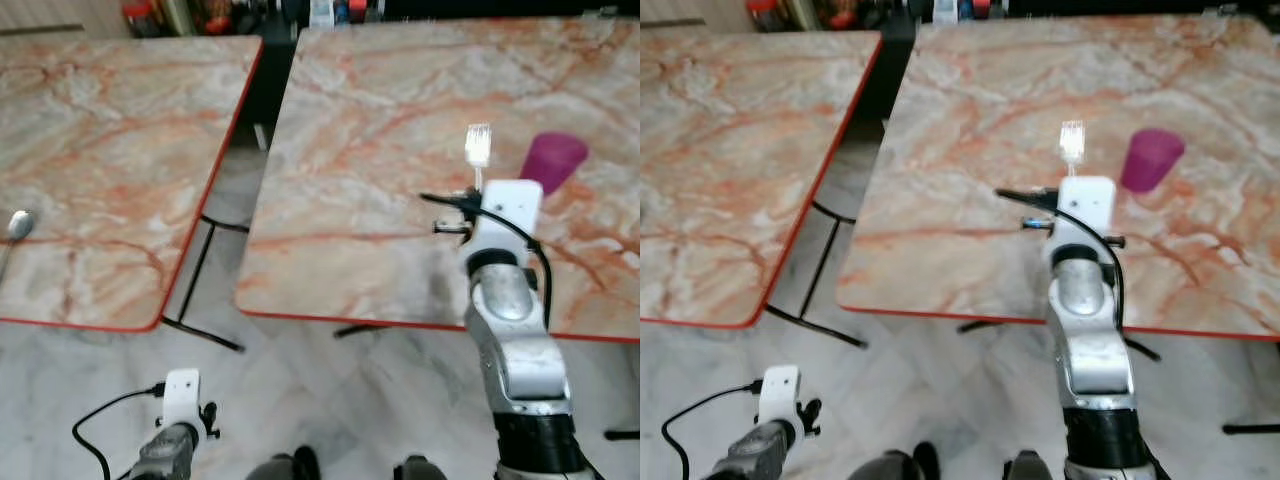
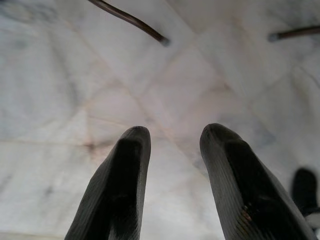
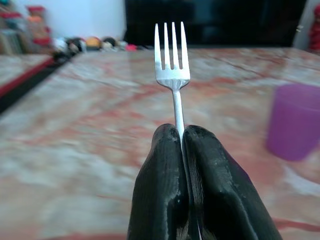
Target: Setting the table
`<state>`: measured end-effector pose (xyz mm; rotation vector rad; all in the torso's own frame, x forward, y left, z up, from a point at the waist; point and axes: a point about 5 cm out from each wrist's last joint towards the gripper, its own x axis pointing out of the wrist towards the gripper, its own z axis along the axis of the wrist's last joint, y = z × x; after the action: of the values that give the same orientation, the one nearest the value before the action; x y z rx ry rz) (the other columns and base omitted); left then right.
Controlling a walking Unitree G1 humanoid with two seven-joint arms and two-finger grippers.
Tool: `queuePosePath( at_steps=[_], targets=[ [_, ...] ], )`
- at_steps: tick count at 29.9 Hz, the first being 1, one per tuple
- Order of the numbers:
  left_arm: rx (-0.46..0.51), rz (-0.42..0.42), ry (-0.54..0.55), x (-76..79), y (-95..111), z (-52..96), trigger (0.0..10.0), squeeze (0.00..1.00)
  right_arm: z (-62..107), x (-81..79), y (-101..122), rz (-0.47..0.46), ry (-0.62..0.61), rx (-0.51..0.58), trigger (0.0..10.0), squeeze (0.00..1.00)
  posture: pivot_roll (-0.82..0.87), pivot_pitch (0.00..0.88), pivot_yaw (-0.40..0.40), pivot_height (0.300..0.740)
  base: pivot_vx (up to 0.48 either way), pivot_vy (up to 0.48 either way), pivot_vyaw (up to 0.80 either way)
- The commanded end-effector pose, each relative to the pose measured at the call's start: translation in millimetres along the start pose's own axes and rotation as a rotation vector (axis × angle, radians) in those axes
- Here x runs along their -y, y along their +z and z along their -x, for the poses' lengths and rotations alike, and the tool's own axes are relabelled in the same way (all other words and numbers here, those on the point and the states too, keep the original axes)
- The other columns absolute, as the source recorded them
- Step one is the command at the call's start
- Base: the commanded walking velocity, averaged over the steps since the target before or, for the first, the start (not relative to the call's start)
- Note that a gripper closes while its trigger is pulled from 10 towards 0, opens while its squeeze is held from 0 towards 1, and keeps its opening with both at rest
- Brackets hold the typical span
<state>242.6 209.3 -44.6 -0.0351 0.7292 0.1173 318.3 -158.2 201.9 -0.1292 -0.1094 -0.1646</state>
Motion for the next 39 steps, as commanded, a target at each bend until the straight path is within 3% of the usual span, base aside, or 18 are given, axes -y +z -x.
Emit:
queuePosePath(
  at_steps=[1, 14, 39],
  targets=[
    [-0.046, 0.01, 0.011, -3.4, -12.5, 2.8, 10.0, 0.0, 1.5, 3.2, 4.0, -0.008, -0.012, 0.032, 10.0, 0.0, -0.15, 0.167, 0.109, 0.74, 0.0, 0.48, 0.0],
    [-0.078, 0.022, 0.039, -24.3, -29.3, 10.4, 10.0, 0.0, -2.8, -0.7, 6.6, -0.009, -0.003, 0.058, 10.0, 0.0, -0.15, 0.164, 0.098, 0.74, 0.0, 0.48, 0.0],
    [-0.079, 0.026, 0.034, -13.7, -30.9, 9.3, 10.0, 0.0, -5.8, 2.7, 2.8, -0.003, -0.018, 0.055, 10.0, 0.0, -0.14, 0.178, 0.099, 0.74, 0.0, 0.48, 0.0]
  ],
)
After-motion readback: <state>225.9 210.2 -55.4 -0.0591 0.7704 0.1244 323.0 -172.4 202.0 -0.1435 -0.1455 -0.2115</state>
